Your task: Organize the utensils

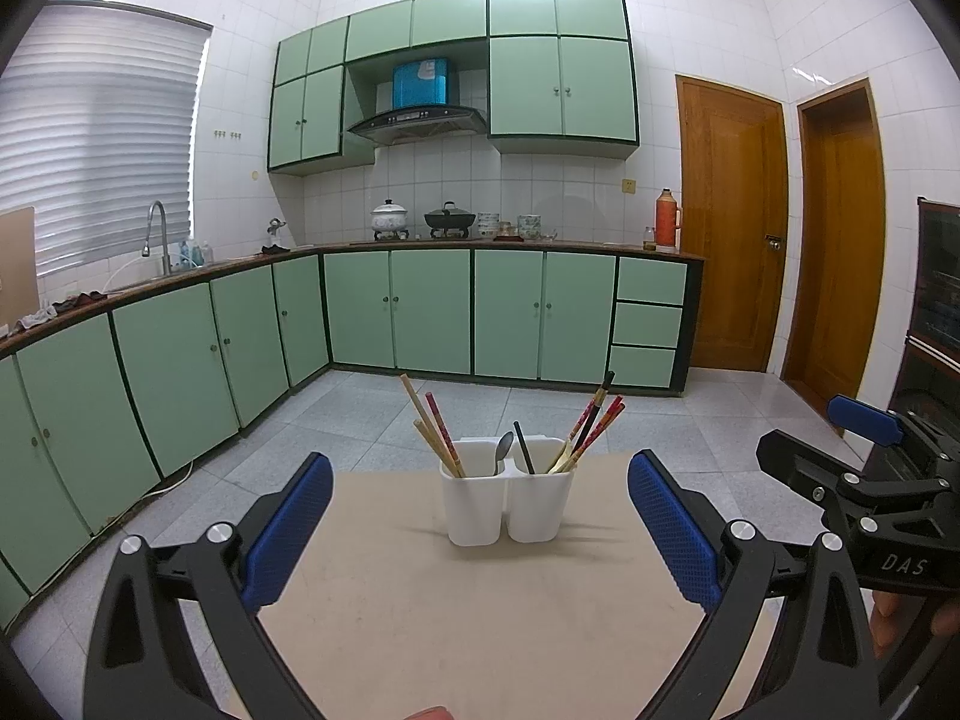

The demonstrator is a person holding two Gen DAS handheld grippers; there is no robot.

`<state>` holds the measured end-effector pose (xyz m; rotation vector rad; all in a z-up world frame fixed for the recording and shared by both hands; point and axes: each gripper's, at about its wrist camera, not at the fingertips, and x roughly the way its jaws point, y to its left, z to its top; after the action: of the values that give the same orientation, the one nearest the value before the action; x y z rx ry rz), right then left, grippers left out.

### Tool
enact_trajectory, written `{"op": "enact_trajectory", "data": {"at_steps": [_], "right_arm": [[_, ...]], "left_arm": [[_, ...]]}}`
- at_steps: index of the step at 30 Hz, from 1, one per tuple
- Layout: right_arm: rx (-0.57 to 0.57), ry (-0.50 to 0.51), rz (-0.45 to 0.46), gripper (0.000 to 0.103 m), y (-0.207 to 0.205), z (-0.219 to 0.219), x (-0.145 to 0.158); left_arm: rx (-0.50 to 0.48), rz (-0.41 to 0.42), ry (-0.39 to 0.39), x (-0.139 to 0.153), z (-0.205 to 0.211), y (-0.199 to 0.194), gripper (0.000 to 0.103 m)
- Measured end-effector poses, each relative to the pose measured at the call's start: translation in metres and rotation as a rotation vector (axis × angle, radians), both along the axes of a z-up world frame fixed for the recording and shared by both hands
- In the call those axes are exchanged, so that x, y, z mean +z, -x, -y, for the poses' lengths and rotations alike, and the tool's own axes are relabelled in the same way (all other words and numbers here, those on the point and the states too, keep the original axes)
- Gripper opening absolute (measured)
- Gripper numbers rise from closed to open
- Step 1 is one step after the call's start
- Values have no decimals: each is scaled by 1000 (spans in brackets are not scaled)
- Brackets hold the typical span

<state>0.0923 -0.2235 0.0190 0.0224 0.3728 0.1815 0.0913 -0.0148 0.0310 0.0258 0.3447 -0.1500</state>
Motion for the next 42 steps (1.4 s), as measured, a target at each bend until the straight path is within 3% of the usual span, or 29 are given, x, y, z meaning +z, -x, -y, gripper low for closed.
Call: {"op": "enact_trajectory", "data": {"at_steps": [42], "right_arm": [[-1, 11, -20, 98, -5, 10, -12]], "left_arm": [[7, -17, 9, -7, -9, -5, 97]]}}
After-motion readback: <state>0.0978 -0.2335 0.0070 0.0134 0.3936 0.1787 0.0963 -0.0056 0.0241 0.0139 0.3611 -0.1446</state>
